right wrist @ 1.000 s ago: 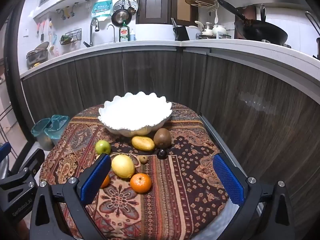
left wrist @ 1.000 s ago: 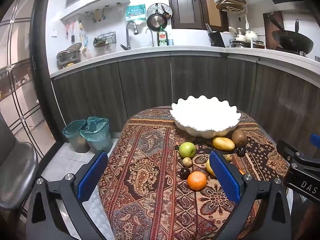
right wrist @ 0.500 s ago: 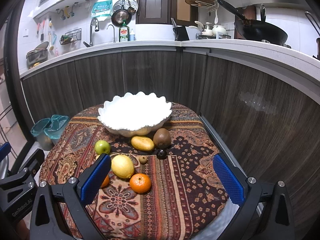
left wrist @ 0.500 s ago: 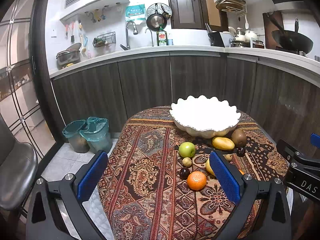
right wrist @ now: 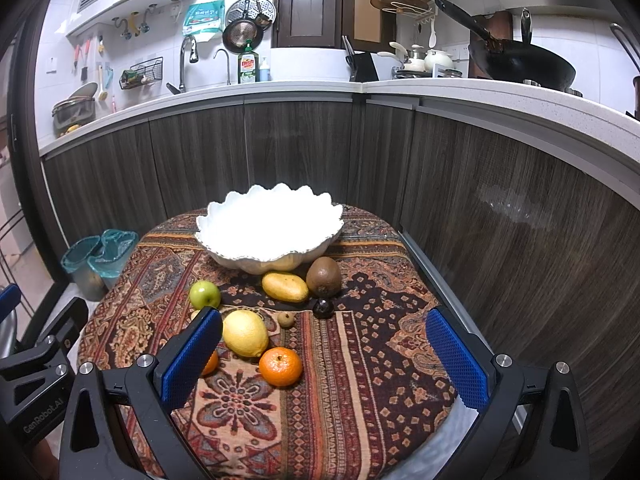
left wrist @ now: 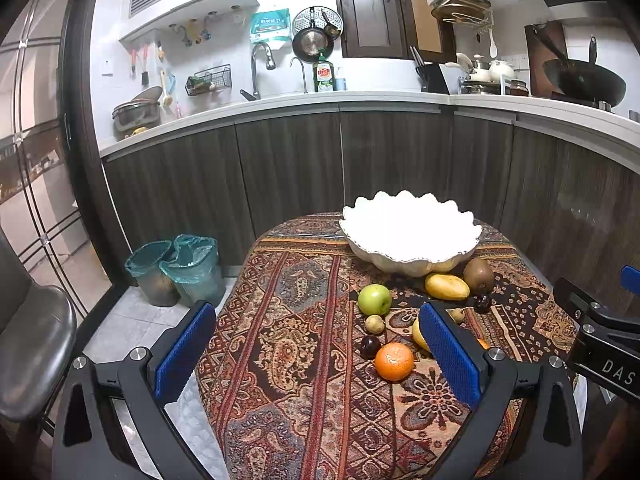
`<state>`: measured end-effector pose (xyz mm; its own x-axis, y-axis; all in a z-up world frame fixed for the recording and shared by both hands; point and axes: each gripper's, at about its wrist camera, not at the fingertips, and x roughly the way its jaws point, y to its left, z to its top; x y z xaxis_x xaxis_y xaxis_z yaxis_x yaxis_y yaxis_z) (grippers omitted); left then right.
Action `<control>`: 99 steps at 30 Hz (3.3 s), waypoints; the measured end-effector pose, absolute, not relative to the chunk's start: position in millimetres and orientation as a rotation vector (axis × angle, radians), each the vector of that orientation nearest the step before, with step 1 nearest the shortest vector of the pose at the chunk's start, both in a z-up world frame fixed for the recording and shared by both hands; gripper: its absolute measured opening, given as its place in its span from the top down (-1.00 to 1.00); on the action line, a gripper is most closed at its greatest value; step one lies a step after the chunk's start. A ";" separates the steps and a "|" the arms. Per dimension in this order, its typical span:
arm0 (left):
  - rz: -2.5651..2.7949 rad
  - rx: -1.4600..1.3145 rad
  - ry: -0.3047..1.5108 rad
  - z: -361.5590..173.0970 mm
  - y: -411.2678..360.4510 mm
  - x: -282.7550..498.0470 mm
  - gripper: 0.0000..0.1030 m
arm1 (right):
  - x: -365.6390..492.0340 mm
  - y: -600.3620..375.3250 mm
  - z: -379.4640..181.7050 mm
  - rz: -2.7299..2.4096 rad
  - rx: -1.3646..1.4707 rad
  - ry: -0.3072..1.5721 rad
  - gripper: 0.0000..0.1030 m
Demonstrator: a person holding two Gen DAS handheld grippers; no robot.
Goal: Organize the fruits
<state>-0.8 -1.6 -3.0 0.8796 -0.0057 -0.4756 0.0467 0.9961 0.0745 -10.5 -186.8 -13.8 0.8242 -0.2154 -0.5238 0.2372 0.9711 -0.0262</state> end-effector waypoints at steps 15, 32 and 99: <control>-0.030 0.085 0.497 -4.1 -3.1 -1.0 -1.00 | -10.5 -186.8 -13.8 -0.240 0.041 0.553 -1.00; -0.029 0.092 0.503 -10.8 -4.4 3.5 -1.00 | -7.9 -190.3 -19.3 -0.246 0.045 0.564 -1.00; -0.235 0.224 0.869 -151.9 -76.7 107.8 0.01 | 69.8 -221.9 -139.1 -0.192 0.100 0.841 -0.90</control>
<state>107.8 -76.7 -151.9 0.6229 -0.1124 -0.7742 0.2933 0.9510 0.0979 69.8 -221.9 -139.1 0.6509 -0.1290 -0.7481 0.2081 0.9780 0.0124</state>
